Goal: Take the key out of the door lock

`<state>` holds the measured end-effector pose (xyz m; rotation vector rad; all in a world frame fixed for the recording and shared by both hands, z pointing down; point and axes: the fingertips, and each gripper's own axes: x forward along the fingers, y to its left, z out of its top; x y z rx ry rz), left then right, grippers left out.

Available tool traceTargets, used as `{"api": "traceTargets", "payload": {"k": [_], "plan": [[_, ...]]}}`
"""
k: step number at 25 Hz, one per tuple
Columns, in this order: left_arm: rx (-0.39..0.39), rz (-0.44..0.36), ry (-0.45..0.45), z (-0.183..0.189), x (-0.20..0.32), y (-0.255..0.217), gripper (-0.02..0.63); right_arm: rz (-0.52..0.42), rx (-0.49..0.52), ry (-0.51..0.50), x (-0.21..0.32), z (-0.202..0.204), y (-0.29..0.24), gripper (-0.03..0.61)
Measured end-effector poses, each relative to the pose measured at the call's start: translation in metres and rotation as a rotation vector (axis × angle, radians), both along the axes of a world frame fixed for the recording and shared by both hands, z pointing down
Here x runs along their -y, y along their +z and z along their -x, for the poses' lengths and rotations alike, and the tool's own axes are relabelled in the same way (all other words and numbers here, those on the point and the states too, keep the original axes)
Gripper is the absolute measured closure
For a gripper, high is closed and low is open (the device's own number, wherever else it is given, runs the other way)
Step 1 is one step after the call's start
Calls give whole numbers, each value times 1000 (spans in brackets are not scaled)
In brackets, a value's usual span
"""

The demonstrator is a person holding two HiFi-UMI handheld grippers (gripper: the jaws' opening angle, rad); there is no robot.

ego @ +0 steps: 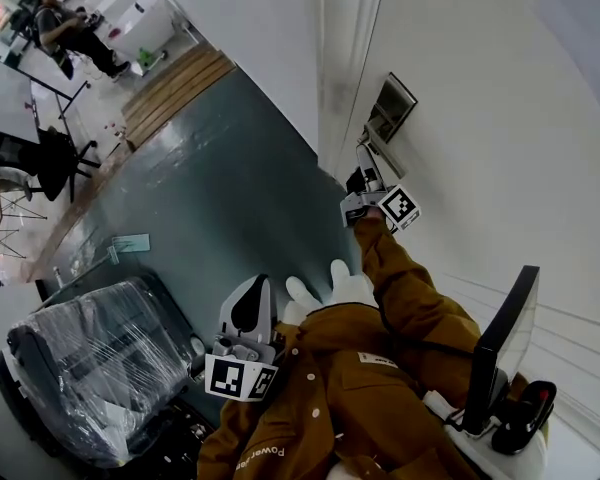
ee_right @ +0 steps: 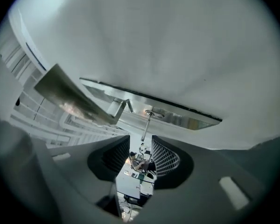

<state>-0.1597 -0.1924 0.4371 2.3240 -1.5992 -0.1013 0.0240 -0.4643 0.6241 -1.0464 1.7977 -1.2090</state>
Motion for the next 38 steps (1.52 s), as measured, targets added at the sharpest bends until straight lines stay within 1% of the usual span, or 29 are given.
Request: {"api": "traceTargets", "payload": {"k": [3,4,5,6,10,15,21,29,34,38], "plan": [[1,-1,-3,2,-1,0,614,8,74,34,15,-6,1,449],[1,-2,-3,2,-1,0,614,12,88,42,18,-8,3,473],[1,-3,-4,2,0,0,614,18,100,48,21,-9,7,515],[0,-4,-4,3,0,1,614,22,115,52,22,-10,10,529],[-7,-7,-4,8,1,-1,614,36,221,68,22,-5,1,541],[-16,-6,-2,10,2,0,614,65,301,117,21,-5,2,552],[-22,-13,5,13,1,0,614,95,349,166,20,-7,7,555],[-28,-14,9,20,-2,0,614,111,382,251,18,-7,15,555],[-27,-12,16,21,-3,-1,614,112,346,274,17,-8,13,555],[-32,-10,6,27,-3,2,614,116,349,283,18,-8,14,555]]}}
